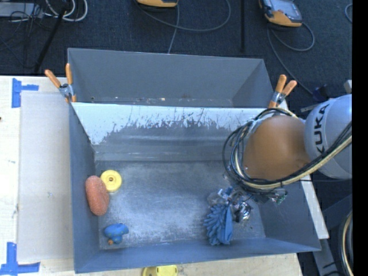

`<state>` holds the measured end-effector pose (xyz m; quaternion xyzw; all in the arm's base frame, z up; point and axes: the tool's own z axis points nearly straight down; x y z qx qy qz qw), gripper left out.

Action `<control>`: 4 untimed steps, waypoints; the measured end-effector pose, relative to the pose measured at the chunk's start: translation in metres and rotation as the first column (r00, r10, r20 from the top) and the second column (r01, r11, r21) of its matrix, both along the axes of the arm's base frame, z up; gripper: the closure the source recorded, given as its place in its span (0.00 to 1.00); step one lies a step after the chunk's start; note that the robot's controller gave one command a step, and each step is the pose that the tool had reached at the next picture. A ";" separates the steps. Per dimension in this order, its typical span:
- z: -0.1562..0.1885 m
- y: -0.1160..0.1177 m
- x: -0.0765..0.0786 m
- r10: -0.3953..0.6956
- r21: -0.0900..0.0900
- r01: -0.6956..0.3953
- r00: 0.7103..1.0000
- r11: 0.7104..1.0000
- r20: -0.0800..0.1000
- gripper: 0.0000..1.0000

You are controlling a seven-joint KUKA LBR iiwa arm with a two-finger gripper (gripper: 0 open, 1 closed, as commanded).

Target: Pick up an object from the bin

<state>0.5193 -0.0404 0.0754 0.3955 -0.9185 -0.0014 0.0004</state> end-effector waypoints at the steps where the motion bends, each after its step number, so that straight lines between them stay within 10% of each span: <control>1: 0.007 0.000 -0.001 -0.004 0.000 0.004 1.000 1.000 -0.002 1.00; 4: 0.058 0.001 -0.001 -0.005 0.000 0.005 1.000 1.000 0.001 1.00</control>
Offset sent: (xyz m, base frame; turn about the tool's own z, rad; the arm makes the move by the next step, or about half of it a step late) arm 0.0001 0.0001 0.1238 0.0000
